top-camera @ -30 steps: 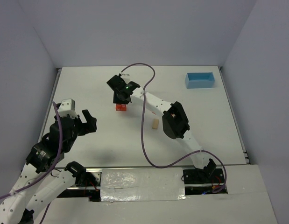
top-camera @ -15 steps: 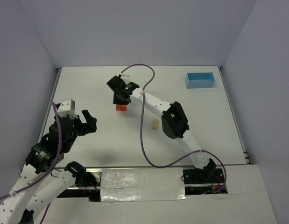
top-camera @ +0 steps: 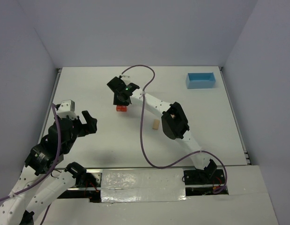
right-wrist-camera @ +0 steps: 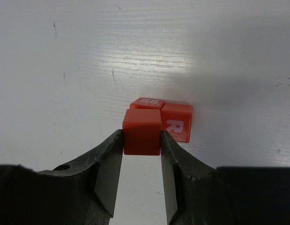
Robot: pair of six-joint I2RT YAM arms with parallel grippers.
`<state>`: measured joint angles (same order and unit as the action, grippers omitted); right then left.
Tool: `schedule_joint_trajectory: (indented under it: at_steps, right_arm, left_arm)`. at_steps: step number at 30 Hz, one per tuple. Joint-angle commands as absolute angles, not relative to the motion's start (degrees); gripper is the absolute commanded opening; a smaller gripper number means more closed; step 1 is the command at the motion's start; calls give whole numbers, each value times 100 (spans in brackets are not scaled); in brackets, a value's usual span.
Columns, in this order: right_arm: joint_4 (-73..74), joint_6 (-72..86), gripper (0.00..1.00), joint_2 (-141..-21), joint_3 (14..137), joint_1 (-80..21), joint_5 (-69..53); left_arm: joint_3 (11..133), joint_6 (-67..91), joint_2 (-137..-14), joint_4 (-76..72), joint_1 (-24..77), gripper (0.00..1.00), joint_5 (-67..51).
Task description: Build the wood block tower
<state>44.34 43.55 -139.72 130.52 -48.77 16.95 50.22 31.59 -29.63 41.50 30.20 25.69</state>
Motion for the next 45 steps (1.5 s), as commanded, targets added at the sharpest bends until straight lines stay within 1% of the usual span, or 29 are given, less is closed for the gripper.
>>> schedule_joint_trajectory:
  at_steps: [1, 5, 7, 10, 11, 12, 19, 27, 36, 41, 45]
  right_arm:
    - [4254, 4395, 42, -14018, 13307, -4948, 1740]
    - [4219, 4386, 45, -14027, 13315, -4939, 1723]
    - [4201, 4386, 48, -14019, 13307, -4939, 1723]
    - [4157, 4395, 49, -13992, 13280, -4939, 1714]
    - [4149, 4403, 53, -13992, 13280, -4931, 1696]
    - [4148, 4395, 54, -13983, 13280, -4922, 1688]
    - [4008, 4465, 53, -13852, 13114, -4940, 1626]
    - [4008, 4579, 49, -13808, 13078, -4948, 1556]
    - [4175, 4605, 49, -13878, 13131, -4948, 1696]
    - [3815, 4623, 51, -13220, 12543, -4948, 1793]
    - [3981, 4509, 54, -12631, 12472, -4922, 2144]
  left_arm:
    - [4966, 3050, -2874, 3867, 3023, 100, 2549]
    - [4966, 3032, -2865, 3850, 3032, 100, 2522]
    - [4966, 3032, -2839, 3841, 3032, 100, 2522]
    - [4948, 3032, -2804, 3841, 3032, 100, 2522]
    - [4948, 3032, -2804, 3841, 3041, 100, 2522]
    - [4948, 3041, -2804, 3841, 3041, 100, 2531]
    - [4957, 3050, -2795, 3858, 3067, 99, 2558]
    - [4966, 3059, -2777, 3867, 3103, 99, 2575]
    - [4957, 3067, -2777, 3858, 3129, 99, 2593]
    - [4957, 3059, -2804, 3867, 3146, 100, 2584]
    - [4966, 3059, -2856, 3867, 3155, 100, 2566]
